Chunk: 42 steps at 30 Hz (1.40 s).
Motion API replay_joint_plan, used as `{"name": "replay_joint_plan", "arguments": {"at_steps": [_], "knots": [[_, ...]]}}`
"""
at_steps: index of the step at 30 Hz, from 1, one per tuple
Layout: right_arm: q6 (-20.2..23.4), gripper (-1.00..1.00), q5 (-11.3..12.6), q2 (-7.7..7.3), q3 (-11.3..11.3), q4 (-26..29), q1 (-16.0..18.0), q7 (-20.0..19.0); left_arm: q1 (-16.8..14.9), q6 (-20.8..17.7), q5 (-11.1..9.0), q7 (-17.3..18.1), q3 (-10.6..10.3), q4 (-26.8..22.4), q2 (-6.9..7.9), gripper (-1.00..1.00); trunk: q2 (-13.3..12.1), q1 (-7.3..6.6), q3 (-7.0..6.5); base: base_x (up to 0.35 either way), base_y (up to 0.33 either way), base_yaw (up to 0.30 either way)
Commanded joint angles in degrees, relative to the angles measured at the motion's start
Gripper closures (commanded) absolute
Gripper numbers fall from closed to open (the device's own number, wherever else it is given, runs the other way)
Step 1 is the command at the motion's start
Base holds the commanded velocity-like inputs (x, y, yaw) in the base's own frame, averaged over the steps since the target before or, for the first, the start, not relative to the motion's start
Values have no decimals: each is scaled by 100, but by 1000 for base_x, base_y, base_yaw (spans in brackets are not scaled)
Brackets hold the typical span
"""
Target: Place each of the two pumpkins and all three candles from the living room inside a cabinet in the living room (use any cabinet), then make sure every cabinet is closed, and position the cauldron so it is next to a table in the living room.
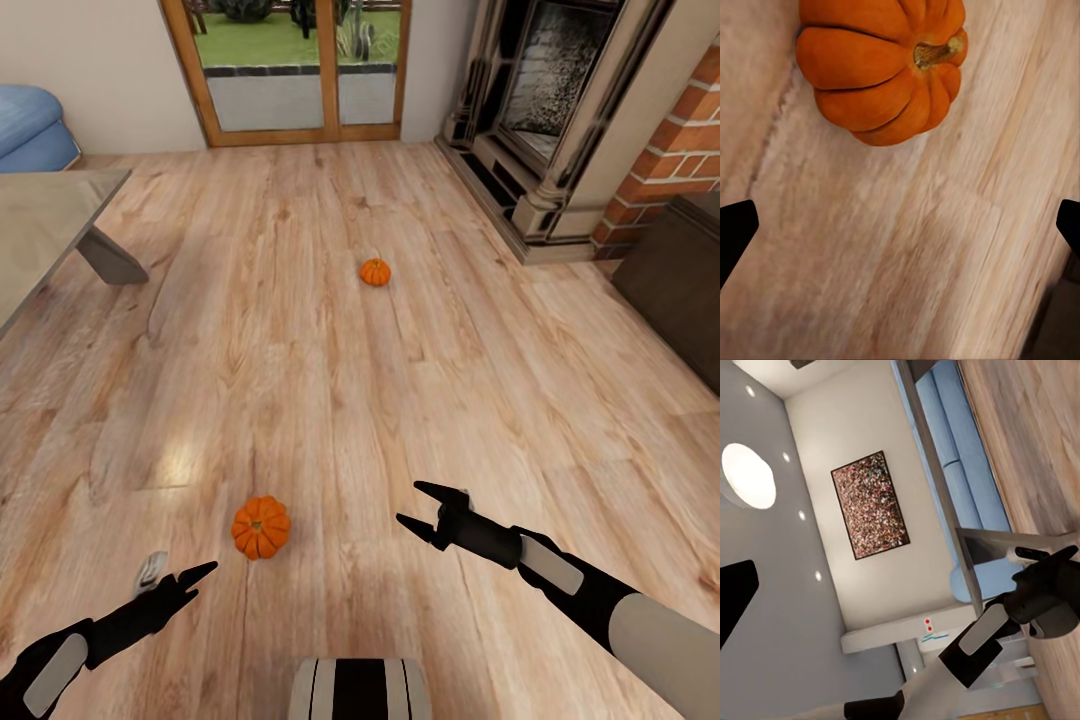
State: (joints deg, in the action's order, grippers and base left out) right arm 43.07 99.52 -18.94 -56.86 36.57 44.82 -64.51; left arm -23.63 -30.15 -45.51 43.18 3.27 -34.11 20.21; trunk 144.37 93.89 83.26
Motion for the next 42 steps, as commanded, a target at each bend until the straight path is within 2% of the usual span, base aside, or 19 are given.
{"name": "replay_joint_plan", "arguments": {"at_steps": [1,10,12,14,15,17,20,23,27,31,33,35,37,38,39,42], "knots": [[35,-100,59,-5,-40,-1,9,-11,-2,-44,-29,3,7,0,0,-100,2,0,4,146,39,0],[37,-100,46,0,-42,-14,9,15,-2,-44,-28,6,7,0,0,-100,2,0,4,109,27,0],[56,-100,35,37,-35,-45,9,420,-2,-44,-28,3,7,0,0,-100,2,0,4,7,1,0],[68,-100,54,58,-33,-55,9,1026,-2,-44,-31,-1,7,0,-4,-100,2,0,4,3,1,0],[81,-100,66,63,-36,-57,9,1504,-2,-44,-34,2,7,0,-6,-100,2,0,4,1,0,0],[110,-100,64,57,-59,-15,8,1942,-2,-44,-37,4,7,0,-10,-100,2,0,4,0,0,0],[292,-100,34,59,-100,48,9,2187,-2,-48,-42,5,7,0,-5,-100,2,0,4,0,0,0],[361,-100,12,58,-124,73,9,2241,-2,-49,-44,6,7,0,-8,-100,2,0,4,0,0,0],[411,-100,-9,57,-279,683,8,2267,-2,-45,-38,5,3,0,-18,-100,2,0,4,0,0,0],[422,-100,-5,18,-302,1148,0,2229,-2,-44,-38,6,6,0,-19,-100,2,0,4,0,0,0],[396,-100,-4,4,-301,1773,-5,2262,-2,-44,-37,6,7,0,-18,-100,2,0,4,0,0,0],[351,-100,3,-9,-292,2565,-7,2457,-2,-44,-37,6,7,0,-15,-100,2,0,4,0,0,0],[235,-100,54,-108,-281,3220,-8,2889,-2,-44,-37,6,7,0,-13,-100,2,0,4,0,0,0],[205,-100,70,-147,-279,3351,-8,2995,-2,-44,-37,6,7,0,-14,-100,2,0,4,0,0,0],[132,-100,139,-273,-277,3647,-8,3239,-2,-44,-37,6,7,0,-12,-100,2,0,4,0,0,0],[59,-100,292,-441,-274,4045,-9,3436,-2,-44,-37,6,7,0,-10,-100,2,0,4,0,0,0]]}}
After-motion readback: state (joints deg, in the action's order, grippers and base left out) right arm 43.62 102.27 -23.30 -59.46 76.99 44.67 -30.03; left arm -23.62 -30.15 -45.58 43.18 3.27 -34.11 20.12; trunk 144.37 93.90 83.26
